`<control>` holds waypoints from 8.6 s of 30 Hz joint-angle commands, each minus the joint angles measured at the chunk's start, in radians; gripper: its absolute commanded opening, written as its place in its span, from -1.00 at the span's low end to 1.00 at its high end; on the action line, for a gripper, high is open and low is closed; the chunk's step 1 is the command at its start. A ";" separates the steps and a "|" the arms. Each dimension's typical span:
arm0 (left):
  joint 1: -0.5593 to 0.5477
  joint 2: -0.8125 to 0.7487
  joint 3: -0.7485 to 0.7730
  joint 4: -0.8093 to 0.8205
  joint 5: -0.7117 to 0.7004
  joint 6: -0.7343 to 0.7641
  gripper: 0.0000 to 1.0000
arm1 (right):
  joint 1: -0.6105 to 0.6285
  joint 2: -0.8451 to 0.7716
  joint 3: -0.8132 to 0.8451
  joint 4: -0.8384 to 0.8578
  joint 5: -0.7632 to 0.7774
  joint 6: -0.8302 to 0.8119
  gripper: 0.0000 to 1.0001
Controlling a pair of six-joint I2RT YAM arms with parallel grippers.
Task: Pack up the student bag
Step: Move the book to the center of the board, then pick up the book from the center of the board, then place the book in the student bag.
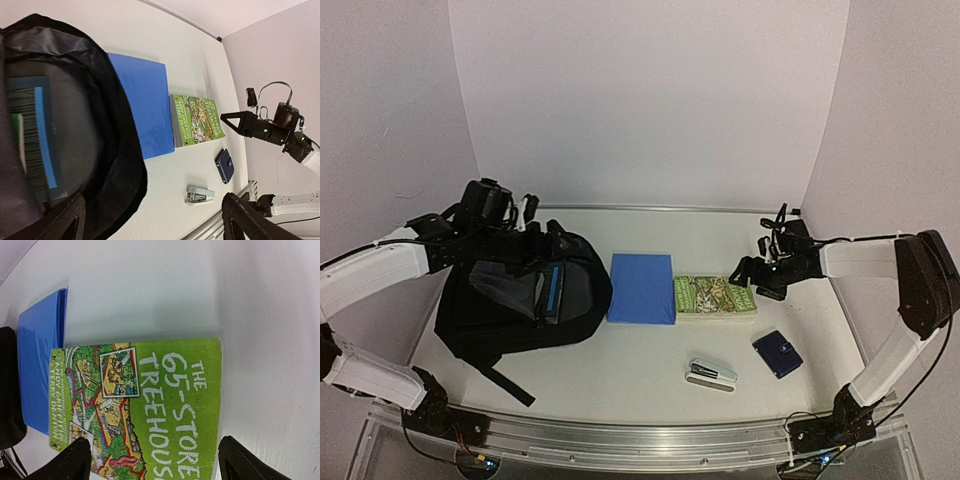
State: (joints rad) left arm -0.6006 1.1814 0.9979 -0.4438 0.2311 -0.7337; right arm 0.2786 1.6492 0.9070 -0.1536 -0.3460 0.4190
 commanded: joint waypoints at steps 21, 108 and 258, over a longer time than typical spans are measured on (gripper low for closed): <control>-0.317 0.832 0.471 0.389 0.064 -0.110 0.45 | -0.137 -0.002 -0.165 0.200 -0.211 0.054 0.42; -0.228 0.388 0.256 0.472 0.215 0.144 0.93 | 0.057 -0.486 -0.070 0.407 -0.712 0.366 -0.92; 0.630 -0.364 -0.166 0.128 0.678 0.111 -1.00 | 0.676 0.554 0.578 0.827 -0.028 0.901 -1.00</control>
State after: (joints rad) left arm 0.0273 0.8341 0.7834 -0.4168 0.8339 -0.6281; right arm 0.9371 2.1879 1.3766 0.6564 -0.3994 1.3092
